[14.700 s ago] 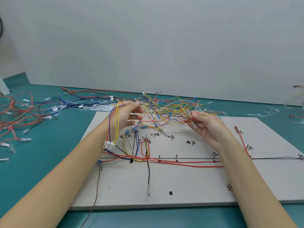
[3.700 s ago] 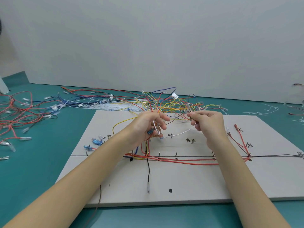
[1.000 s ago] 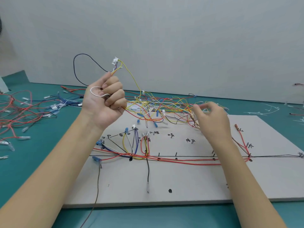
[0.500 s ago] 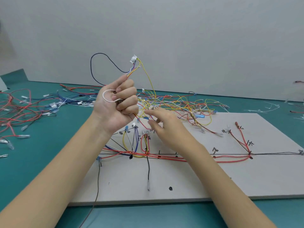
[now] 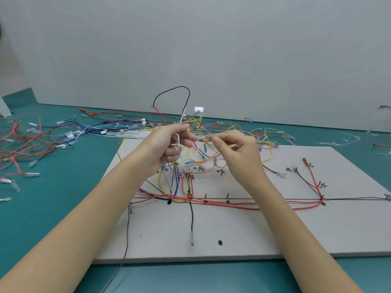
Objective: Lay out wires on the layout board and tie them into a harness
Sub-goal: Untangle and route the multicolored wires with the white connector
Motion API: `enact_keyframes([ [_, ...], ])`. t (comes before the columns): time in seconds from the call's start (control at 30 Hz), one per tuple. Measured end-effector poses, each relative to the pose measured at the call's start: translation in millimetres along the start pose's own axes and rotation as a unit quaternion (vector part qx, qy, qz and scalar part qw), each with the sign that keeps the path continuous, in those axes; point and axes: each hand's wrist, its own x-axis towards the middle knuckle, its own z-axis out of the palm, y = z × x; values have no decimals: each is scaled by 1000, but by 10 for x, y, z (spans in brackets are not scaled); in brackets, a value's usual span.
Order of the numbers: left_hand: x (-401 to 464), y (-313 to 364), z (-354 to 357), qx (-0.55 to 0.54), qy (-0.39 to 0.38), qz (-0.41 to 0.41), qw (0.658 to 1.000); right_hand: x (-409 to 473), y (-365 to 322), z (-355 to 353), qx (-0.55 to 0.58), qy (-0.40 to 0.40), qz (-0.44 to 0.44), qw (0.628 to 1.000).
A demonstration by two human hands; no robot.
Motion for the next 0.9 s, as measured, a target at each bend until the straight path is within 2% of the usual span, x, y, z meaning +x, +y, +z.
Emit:
enact_keyframes([
  [0.13,-2,5,21,-151,-72,-11,986,-65,24,54,-57,-78,-11,995],
  [0.3,-67,41,18,-351,-192,-37,916,-85,78,224,-158,-166,-32,973],
  [0.43,-101,20,54,-435,-245,-42,865,-73,117,261,-188,-163,-47,967],
  [0.5,-110,22,57,-447,-253,-38,857,-62,129,224,-178,-131,-59,974],
  [0.57,-109,37,53,-429,-236,-32,871,-54,118,178,-155,-82,-67,982],
  [0.6,-104,50,58,-404,-213,-28,889,-53,100,160,-137,-53,-67,987],
  [0.7,-56,33,105,-234,-70,12,970,-46,29,130,-46,9,-35,998],
  [0.73,-36,9,127,-167,-18,30,985,-47,3,125,-18,17,-23,999],
  [0.8,-11,-46,173,-78,42,53,995,-66,-40,116,12,27,-23,999],
  [0.9,3,-91,216,5,72,81,994,-94,-74,104,28,33,-27,999],
])
